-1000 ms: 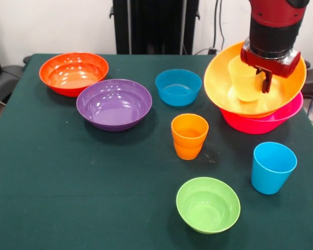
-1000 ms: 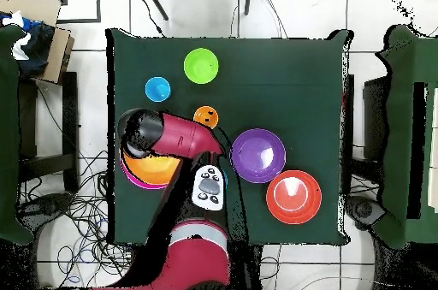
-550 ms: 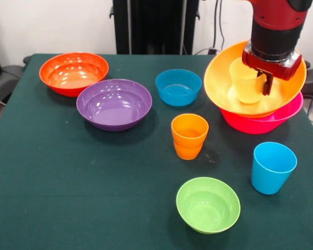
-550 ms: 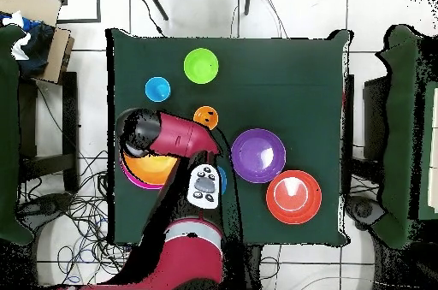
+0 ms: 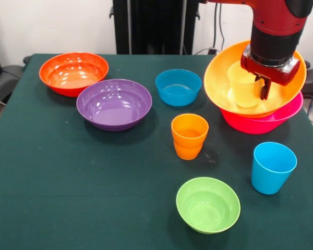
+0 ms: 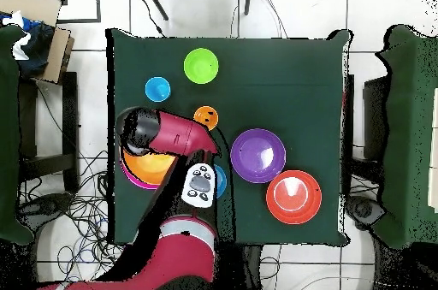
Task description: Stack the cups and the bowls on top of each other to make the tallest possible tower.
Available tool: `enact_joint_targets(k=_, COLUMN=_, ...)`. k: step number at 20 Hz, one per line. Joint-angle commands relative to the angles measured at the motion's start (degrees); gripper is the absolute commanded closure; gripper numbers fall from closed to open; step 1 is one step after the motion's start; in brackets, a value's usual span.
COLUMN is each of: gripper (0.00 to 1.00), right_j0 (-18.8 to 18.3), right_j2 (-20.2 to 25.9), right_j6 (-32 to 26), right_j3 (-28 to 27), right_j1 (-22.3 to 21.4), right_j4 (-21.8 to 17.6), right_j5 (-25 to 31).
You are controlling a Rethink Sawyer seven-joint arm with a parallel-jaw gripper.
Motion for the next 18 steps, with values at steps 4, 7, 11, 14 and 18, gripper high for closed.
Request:
enact_joint_targets(k=4, gripper=1.00, right_j0=1.6, right_j2=1.1, right_j6=12.5, right_j3=-3.9, right_j1=1.6, right_j4=2.2, right_j5=-2.1)
enact_joint_targets(k=7, gripper=1.00, right_j0=1.9, right_j2=0.9, right_j6=12.6, right_j3=-4.2, right_j1=1.9, right_j4=2.4, right_j5=-1.9)
enact_joint_targets(k=11, gripper=1.00, right_j0=2.3, right_j2=0.7, right_j6=12.7, right_j3=-4.5, right_j1=2.3, right_j4=2.8, right_j5=-2.1)
enact_joint_targets(k=14, gripper=1.00, right_j0=2.4, right_j2=0.4, right_j6=12.5, right_j3=-4.6, right_j1=2.3, right_j4=3.0, right_j5=-2.0)
enact_joint_targets(k=18, gripper=1.00, right_j0=2.4, right_j2=0.2, right_j6=12.3, right_j3=-4.7, right_j1=2.2, right_j4=3.1, right_j5=-1.5)
